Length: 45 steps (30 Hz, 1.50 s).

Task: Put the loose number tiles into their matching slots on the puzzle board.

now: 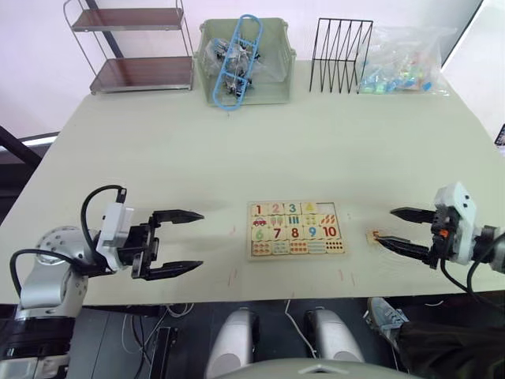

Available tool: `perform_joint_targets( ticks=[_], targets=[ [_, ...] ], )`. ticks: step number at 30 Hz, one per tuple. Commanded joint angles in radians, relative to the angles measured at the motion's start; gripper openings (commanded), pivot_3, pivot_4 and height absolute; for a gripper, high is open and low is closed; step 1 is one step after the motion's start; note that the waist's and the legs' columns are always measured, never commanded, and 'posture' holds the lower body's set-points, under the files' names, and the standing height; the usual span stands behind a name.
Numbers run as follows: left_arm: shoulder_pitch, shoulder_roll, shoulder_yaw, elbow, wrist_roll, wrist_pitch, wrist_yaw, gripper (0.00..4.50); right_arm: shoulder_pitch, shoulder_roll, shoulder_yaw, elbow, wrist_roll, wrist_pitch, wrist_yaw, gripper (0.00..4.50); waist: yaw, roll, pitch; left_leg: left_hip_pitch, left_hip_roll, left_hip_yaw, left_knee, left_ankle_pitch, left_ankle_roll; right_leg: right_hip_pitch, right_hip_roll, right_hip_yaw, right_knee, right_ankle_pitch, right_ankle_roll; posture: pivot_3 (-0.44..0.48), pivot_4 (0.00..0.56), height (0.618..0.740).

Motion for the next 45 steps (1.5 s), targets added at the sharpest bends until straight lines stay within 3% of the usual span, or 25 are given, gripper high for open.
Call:
perform_joint_targets(
  ticks=[1,9,21,39,45],
  targets=[
    [0.007,0.01,0.03,-0.027,-0.017,0.003,-0.005,4.5,-0.063,-0.033,0.072,0.142,-0.06,-0.259,0.122,4.44,-0.001,0.0,0.0,0.0,0.0,0.0,0.0,0.0,0.0,0.0,0.0,0.0,0.0,0.0,0.0,0.0,0.15,0.74],
    [0.001,0.013,0.03,-0.025,-0.021,0.003,-0.011,4.5,-0.216,-0.028,0.21,0.436,-0.121,-0.547,0.294,4.44,0.001,0.0,0.001,0.0,0.0,0.0,0.0,0.0,0.0,0.0,0.0,0.0,0.0,0.0,0.0,0.0,0.15,0.74],
    [-0.002,0.015,0.037,-0.003,-0.019,-0.016,-0.027,4.5,-0.342,-0.006,0.334,0.655,-0.214,-0.831,0.364,4.44,0.002,0.0,0.001,0.001,0.0,0.0,0.0,0.0,0.0,0.0,0.0,0.0,0.001,0.0,0.0,0.0,0.15,0.74],
    [-0.017,0.016,0.023,0.049,-0.016,-0.057,-0.04,4.5,-0.386,0.009,0.354,0.768,-0.221,-0.87,0.364,4.44,0.002,0.0,0.001,0.002,0.0,0.0,0.0,0.0,0.0,0.0,0.0,0.0,0.004,0.0,-0.001,0.0,0.15,0.74],
    [-0.016,0.02,0.018,0.063,-0.018,-0.072,-0.04,4.5,-0.403,0.018,0.366,0.789,-0.227,-0.885,0.382,2.63,0.001,0.0,0.001,0.002,0.0,0.0,0.0,0.0,0.0,0.0,0.0,0.0,0.004,0.0,-0.001,0.0,0.15,0.74]
  ],
)
